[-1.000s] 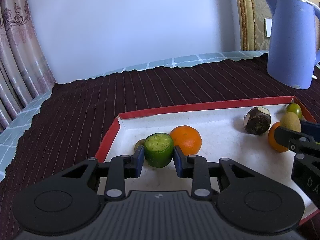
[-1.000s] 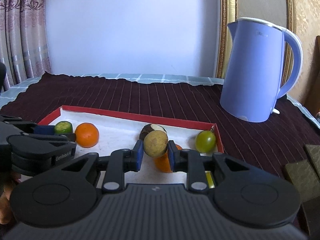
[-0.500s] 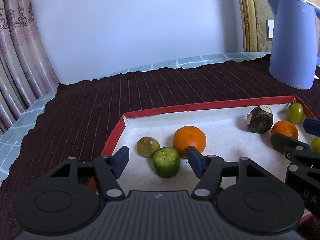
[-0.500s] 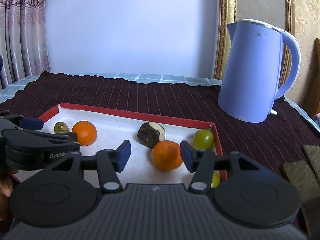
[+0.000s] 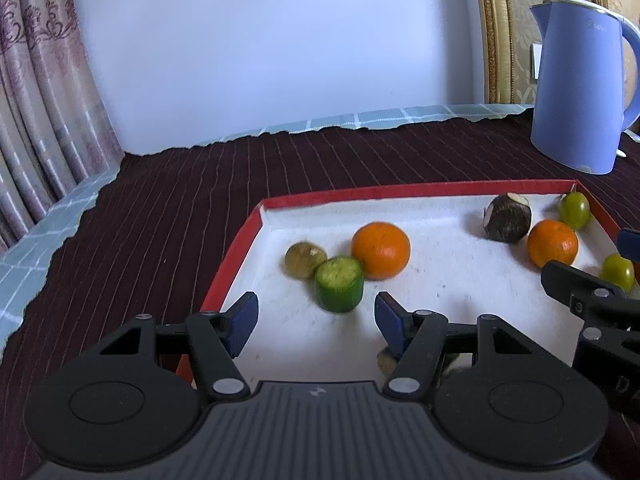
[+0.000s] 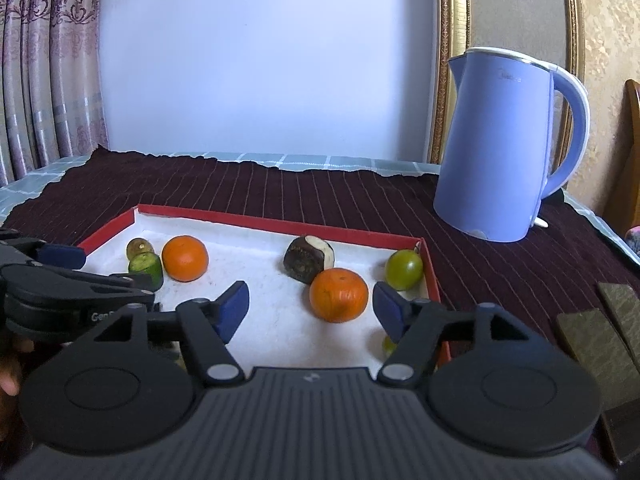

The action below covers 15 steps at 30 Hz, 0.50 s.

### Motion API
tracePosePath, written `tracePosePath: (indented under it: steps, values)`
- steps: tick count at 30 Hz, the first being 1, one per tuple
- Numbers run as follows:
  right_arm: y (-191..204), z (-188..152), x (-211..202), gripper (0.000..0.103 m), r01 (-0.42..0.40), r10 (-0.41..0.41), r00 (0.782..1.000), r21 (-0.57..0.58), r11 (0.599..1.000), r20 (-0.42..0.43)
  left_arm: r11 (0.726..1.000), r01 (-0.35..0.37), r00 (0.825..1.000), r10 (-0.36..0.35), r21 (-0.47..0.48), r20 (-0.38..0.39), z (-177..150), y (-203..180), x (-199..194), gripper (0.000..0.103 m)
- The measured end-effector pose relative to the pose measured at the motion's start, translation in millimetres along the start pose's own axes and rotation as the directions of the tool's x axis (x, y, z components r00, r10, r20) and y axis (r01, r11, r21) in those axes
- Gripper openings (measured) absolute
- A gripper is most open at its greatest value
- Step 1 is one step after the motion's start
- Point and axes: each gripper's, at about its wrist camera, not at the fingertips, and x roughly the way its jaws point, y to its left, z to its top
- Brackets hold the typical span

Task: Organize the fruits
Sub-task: 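Lower the lime and open the left gripper while the right releases the yellow fruit, then withdraw both open grippers from the tray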

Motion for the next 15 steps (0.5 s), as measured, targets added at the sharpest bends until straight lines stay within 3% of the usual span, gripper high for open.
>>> tracePosePath:
  steps: [3, 5, 15]
  values:
    - [0.9, -4.9, -8.4, 0.078, -0.009, 0.009, 1.0, -0.002, 1.0, 0.009, 1.0, 0.006, 1.0, -0.006, -0.014, -0.004, -6.5, 4.3, -6.9, 0.065]
    - [3.4, -8.8, -15.0, 0.083, -0.013, 0.013, 1.0, -0.014, 1.0, 0.014, 1.0, 0.003, 1.0, -0.003, -0.022, -0.003, -11.2, 7.4, -11.9, 0.072]
    - [16.0, -29.9, -46.5, 0.103, -0.039, 0.041, 0.999, -0.065, 0.997, 0.029, 0.999, -0.007, 1.0, 0.007, -0.046, 0.008, -34.9, 18.6, -33.9, 0.072]
